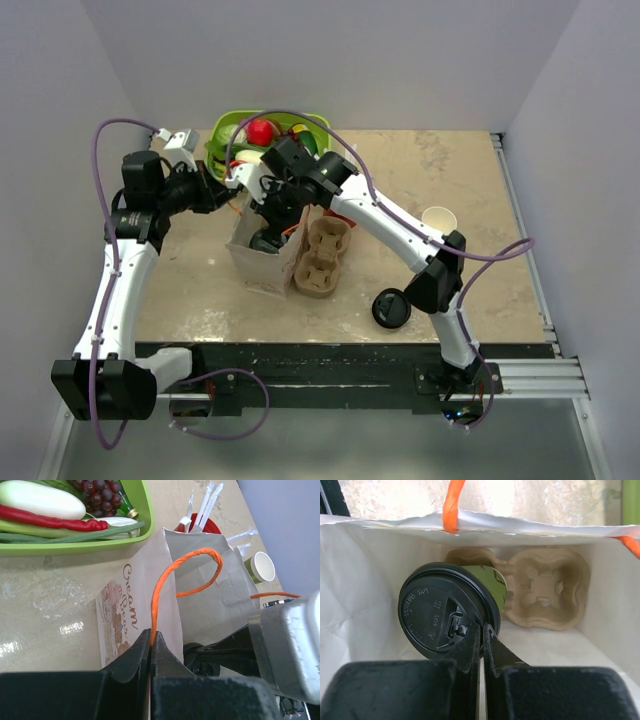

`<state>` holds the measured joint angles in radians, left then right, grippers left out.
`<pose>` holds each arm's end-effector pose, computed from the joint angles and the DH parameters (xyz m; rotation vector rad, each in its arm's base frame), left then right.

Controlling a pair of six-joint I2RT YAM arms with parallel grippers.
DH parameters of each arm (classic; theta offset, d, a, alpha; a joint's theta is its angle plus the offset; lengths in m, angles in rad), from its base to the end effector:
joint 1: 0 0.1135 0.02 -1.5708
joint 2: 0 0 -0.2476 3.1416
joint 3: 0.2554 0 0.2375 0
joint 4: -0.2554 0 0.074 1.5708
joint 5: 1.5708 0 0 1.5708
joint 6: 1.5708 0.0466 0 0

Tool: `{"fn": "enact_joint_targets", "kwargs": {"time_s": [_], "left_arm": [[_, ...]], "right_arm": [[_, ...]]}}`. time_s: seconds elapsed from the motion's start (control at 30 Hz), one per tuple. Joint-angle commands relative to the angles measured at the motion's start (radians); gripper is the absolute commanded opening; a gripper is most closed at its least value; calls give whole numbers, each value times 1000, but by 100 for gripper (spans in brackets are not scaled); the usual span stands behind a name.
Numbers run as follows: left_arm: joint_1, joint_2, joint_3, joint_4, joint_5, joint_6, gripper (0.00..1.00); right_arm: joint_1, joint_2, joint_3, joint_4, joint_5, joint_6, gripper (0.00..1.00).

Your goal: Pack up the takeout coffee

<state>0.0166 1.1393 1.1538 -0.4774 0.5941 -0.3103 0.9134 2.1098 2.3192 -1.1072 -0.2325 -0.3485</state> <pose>0.2465 -0.0220 0.3514 0.0482 2.0356 -0.7869 0.2566 0.3499 0.3391 -1.5623 1.9648 0.5258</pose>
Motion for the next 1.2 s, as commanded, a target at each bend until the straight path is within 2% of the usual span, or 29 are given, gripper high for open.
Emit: {"fn": "enact_joint_targets", "kwargs": {"time_s": [0.0,0.4,1.17], "left_arm": [[-4,-1,-6,23,-2,23,0],[-4,11,0,22,24,48,0],[-3,-1,3,10,-8,54,0]], "right_arm": [[-13,3,-4,35,-56,81,0],[-56,-19,-116,95,-123,247,0],[-73,29,-149,104,-71,286,0]]}}
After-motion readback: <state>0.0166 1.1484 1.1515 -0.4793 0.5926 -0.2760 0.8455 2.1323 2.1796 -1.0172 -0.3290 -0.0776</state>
